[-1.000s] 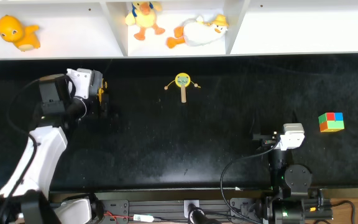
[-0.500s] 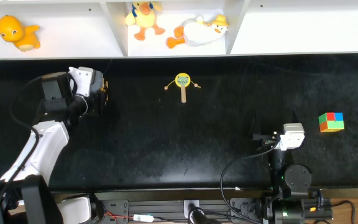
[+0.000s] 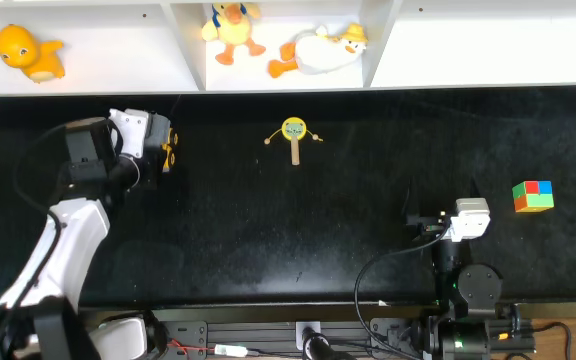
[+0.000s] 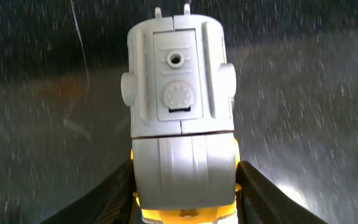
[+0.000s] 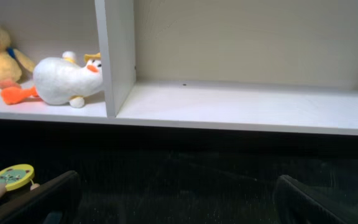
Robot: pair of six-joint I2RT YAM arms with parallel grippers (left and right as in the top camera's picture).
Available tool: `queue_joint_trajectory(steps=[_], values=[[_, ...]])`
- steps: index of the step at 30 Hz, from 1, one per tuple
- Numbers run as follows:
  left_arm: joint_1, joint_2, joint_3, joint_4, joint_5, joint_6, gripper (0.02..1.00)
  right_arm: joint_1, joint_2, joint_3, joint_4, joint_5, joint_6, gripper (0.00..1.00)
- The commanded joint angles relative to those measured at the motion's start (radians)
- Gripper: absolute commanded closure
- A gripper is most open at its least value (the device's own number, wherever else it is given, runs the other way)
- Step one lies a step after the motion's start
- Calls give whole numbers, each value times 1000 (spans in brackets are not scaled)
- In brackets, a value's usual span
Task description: Store Toys
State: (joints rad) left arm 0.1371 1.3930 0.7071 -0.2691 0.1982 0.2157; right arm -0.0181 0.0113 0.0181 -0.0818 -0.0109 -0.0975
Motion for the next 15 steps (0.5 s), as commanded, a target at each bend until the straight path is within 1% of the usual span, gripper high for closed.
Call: queue_joint_trajectory(steps=[1, 3, 8, 12, 15], values=[[-2, -134, -5, -96, -43, -6, 658, 6, -7, -14, 5, 4, 8, 5], [-2, -213, -5, -149, -42, -7, 658, 6, -7, -14, 5, 4, 8, 5], [-4, -305, 9, -161, -3, -8, 654, 6, -7, -14, 5, 4, 8, 5], [-4, -294, 76, -152, 41, -7, 658, 6, -7, -14, 5, 4, 8, 5], [-18, -258, 126, -137, 48, -7, 656, 6, -7, -14, 5, 4, 8, 5]])
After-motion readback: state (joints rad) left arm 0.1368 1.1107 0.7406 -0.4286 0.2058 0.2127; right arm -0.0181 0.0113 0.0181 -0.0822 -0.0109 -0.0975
